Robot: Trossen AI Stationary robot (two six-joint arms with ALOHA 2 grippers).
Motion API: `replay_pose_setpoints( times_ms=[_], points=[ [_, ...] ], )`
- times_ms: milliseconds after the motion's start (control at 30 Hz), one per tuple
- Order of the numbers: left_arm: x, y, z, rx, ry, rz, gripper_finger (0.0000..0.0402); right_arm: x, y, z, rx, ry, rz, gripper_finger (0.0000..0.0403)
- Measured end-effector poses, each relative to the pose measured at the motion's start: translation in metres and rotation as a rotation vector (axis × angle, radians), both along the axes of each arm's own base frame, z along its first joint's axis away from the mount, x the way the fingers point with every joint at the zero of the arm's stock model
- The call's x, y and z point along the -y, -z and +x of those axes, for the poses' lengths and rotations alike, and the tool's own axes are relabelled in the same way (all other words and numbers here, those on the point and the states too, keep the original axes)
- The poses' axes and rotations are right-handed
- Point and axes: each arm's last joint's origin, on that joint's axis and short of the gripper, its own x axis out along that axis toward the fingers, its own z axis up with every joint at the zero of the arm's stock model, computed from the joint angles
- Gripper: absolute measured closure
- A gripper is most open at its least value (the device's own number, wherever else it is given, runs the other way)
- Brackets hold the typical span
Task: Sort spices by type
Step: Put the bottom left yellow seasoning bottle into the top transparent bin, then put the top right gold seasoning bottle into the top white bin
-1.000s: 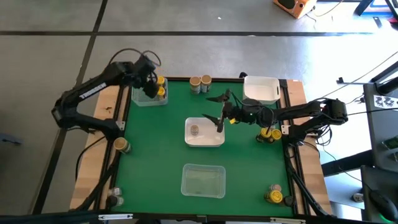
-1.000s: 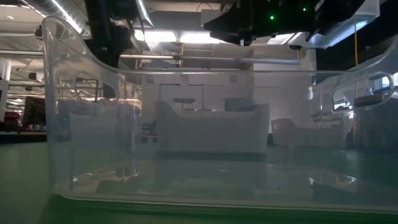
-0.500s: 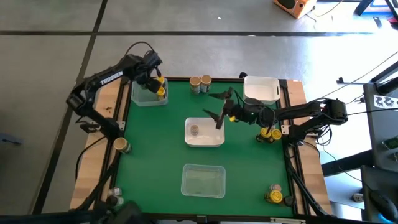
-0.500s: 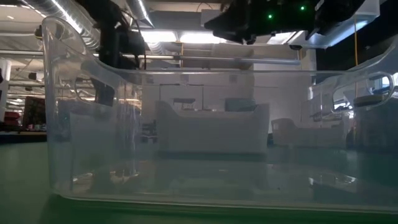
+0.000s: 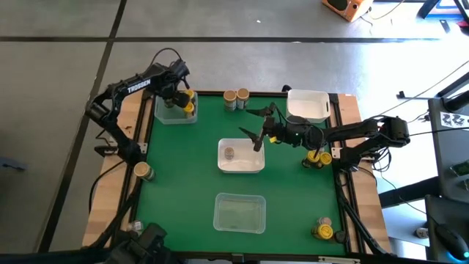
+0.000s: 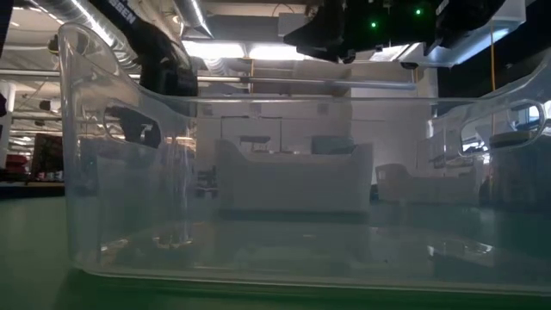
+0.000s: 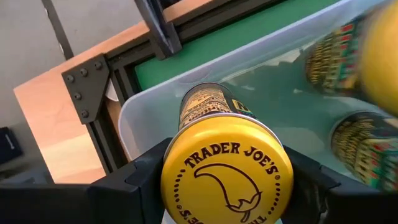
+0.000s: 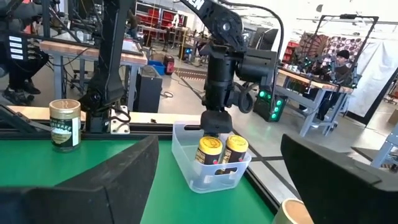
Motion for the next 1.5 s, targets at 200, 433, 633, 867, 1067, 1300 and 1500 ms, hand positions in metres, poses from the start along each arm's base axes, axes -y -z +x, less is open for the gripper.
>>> replay_pose_setpoints(
  times_ms=[200,433,633,867,1067,1300,1500],
  points=[
    [0.0,0.007,-0.004,-0.008,0.005,-0.004,0.0178,0.0,0.0,0.0,0.0,0.0,0.0,0.0066],
    [-0.001,0.007,-0.003,-0.004,0.008,0.002,0.0169,0.0,0.0,0.0,0.0,0.0,0.0,0.0066],
    [-0.001,0.007,-0.003,-0.002,0.008,0.006,0.0131,0.0,0.0,0.0,0.0,0.0,0.0,0.0066],
    [0.0,0.005,-0.004,-0.029,0.045,0.0,0.0125,0.0,0.0,0.0,0.0,0.0,0.0,0.0066],
    [0.003,-0.015,-0.006,-0.025,0.054,0.034,0.0124,0.0,0.0,0.0,0.0,0.0,0.0,0.0066],
    [0.01,-0.06,-0.011,0.026,0.052,0.119,0.0123,0.0,0.0,0.0,0.001,0.0,0.0,0.0066],
    [0.035,-0.094,-0.008,0.115,0.116,0.24,0.0123,0.0,0.001,0.0,-0.012,0.0,0.0,0.0066]
  ],
)
